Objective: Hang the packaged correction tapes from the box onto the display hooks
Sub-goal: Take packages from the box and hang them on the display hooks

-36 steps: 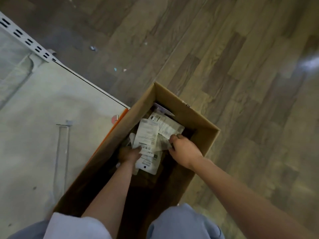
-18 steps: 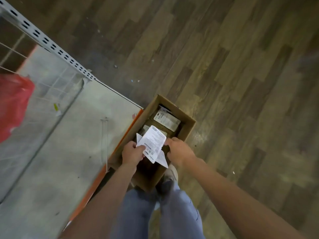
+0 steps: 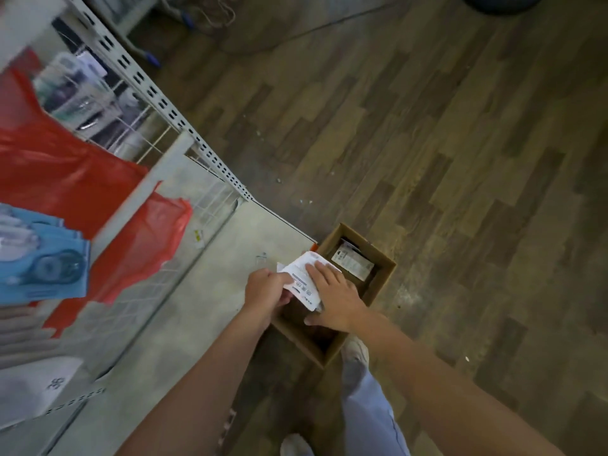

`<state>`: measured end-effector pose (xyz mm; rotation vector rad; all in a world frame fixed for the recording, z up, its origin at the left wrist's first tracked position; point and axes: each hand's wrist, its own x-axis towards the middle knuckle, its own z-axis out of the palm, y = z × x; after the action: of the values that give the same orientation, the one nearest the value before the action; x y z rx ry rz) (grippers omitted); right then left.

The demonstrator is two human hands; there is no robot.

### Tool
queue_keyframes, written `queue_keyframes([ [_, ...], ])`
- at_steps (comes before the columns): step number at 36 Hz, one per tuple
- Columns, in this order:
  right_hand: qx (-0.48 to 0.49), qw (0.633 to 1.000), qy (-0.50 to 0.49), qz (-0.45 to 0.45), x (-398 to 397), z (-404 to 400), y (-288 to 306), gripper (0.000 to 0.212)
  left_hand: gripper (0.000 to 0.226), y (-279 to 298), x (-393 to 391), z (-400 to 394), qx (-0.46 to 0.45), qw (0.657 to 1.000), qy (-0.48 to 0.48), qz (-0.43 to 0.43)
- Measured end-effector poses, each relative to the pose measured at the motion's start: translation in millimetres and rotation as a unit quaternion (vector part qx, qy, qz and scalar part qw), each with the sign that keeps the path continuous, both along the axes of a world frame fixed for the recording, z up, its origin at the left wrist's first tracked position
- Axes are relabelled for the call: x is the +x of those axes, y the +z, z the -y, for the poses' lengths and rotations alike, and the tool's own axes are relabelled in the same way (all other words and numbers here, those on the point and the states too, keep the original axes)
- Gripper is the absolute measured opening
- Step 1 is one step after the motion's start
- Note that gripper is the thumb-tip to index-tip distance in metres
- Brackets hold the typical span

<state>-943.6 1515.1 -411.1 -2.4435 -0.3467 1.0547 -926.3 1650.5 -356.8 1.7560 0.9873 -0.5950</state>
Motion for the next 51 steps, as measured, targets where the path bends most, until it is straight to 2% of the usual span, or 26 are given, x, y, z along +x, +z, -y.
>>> queue_keyframes([
  [8,0.047,0.991,-0.066,0.106,-28.6,-29.0,52.3,0.068,0.005,60.0,-30.2,-22.1,-0.050,0.997,-0.015,0.048],
  [14,0.121,0.973,-0.178,0.083,-63.9,-58.8,105.8,0.053,0.030,108.4,-74.7,-54.2,-0.081,0.991,-0.036,0.101],
  [16,0.127,0.968,-0.210,0.053,-71.7,-64.1,126.4,0.050,0.030,124.2,-90.9,-65.1,-0.082,0.989,-0.037,0.115],
  [20,0.180,0.945,-0.273,0.022,-86.7,-69.4,169.2,0.060,0.009,154.8,-119.6,-82.9,-0.041,0.987,-0.066,0.141],
  [23,0.248,0.921,-0.299,0.023,-98.4,-69.1,198.4,0.082,0.048,181.8,-135.7,-90.5,0.018,0.977,-0.124,0.169],
  [25,0.315,0.902,-0.295,0.003,-105.0,-67.0,215.0,0.083,0.061,201.0,-144.0,-94.1,0.023,0.969,-0.147,0.196],
  [27,0.360,0.885,-0.293,-0.035,-113.2,-65.5,234.9,0.069,0.063,219.4,-151.2,-98.4,-0.002,0.965,-0.148,0.215],
  [29,0.376,0.879,-0.284,-0.072,-121.6,-67.6,256.1,0.044,0.053,233.3,-158.9,-103.4,-0.012,0.956,-0.168,0.239],
  [31,0.398,0.874,-0.264,-0.095,-127.9,-74.2,273.4,0.033,0.043,245.1,-170.2,-109.7,0.000,0.949,-0.180,0.260],
  [36,0.413,0.878,-0.229,-0.080,-142.8,-98.2,305.6,0.030,0.038,262.5,-194.7,-139.0,0.007,0.944,-0.135,0.300],
  [40,0.400,0.895,-0.194,-0.046,-154.1,-122.0,325.4,0.022,0.034,271.8,-213.4,-164.2,-0.011,0.942,-0.085,0.324],
  [46,0.421,0.892,-0.153,-0.057,-169.6,-162.0,339.3,0.031,0.023,277.1,-239.7,-198.5,-0.037,0.931,0.022,0.363],
  [51,0.420,0.899,-0.112,-0.056,-182.3,-191.5,340.6,0.014,0.042,266.8,-255.1,-227.7,-0.104,0.918,0.082,0.373],
])
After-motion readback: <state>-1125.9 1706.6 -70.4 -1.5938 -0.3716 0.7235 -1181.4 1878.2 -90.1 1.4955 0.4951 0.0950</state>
